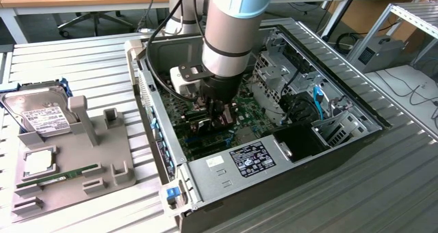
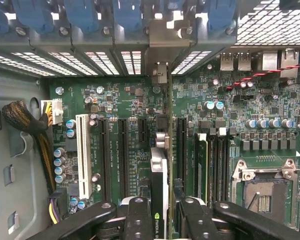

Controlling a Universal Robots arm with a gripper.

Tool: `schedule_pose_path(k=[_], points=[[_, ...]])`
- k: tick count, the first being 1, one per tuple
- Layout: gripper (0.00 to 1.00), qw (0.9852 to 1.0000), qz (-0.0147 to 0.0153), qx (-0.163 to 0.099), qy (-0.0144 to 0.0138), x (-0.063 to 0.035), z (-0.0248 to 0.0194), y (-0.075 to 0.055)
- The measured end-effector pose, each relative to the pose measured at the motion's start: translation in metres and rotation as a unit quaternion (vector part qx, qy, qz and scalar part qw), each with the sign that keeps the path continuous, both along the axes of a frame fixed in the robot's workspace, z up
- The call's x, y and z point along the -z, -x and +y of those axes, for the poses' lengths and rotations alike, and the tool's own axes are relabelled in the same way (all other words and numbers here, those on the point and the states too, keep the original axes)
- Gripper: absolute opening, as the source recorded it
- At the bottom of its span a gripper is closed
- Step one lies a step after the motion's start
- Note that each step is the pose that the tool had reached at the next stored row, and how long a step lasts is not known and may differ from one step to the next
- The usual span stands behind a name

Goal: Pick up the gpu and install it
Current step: 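Insert the gpu into the slot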

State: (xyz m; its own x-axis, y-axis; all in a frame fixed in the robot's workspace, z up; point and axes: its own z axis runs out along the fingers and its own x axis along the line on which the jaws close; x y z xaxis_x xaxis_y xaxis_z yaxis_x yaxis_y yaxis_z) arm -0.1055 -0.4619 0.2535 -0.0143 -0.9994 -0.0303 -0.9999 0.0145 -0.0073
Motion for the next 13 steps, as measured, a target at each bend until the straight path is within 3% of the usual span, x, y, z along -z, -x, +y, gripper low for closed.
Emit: schedule_pose_path(k=[13], points=[[0.27,1.0000,-0.0014,-0.001,-0.0001,0.0001,0.0000,0.0035]])
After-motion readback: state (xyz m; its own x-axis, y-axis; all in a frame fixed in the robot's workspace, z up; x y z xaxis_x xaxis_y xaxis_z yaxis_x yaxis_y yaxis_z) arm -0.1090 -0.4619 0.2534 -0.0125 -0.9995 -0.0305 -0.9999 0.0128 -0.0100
